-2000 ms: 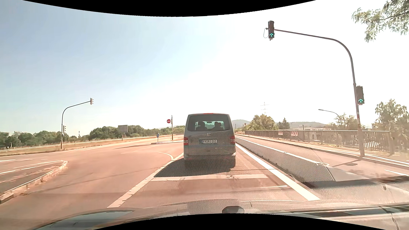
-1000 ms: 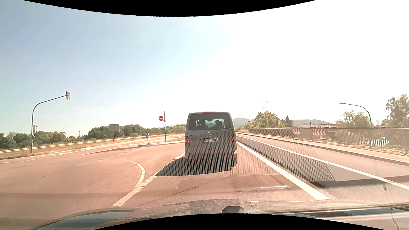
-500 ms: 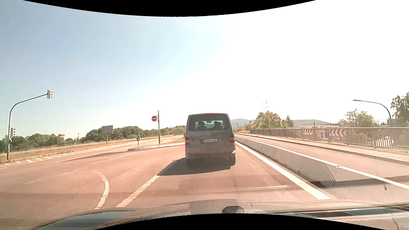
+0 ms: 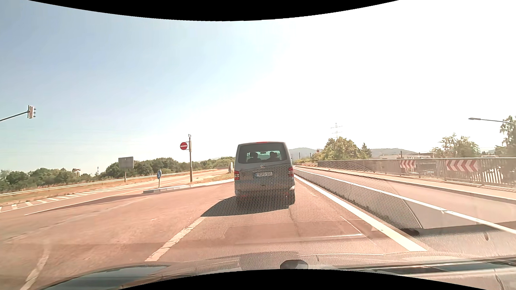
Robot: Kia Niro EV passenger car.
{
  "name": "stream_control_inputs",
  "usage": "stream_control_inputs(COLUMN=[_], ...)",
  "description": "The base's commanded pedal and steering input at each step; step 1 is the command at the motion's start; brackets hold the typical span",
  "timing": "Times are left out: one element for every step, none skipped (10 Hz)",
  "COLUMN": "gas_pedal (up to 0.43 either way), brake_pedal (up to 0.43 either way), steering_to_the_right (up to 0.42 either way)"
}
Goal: Follow the waypoints while adhering to traffic rules and regulations
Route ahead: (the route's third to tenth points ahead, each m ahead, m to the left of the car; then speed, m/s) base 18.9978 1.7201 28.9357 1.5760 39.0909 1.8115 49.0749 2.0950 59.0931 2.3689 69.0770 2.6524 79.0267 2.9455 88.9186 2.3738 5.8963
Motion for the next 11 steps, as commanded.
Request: stream_control_inputs(gas_pedal=[0.197, 0.197, 0.197, 0.209, 0.220, 0.240, 0.248, 0.260, 0.280, 0.287, 0.287], brake_pedal=[0.000, 0.000, 0.000, 0.000, 0.000, 0.000, 0.000, 0.000, 0.000, 0.000, 0.000], steering_to_the_right=[0.004, 0.005, 0.005, 0.004, 0.004, 0.004, 0.004, 0.004, 0.004, 0.004, 0.004])
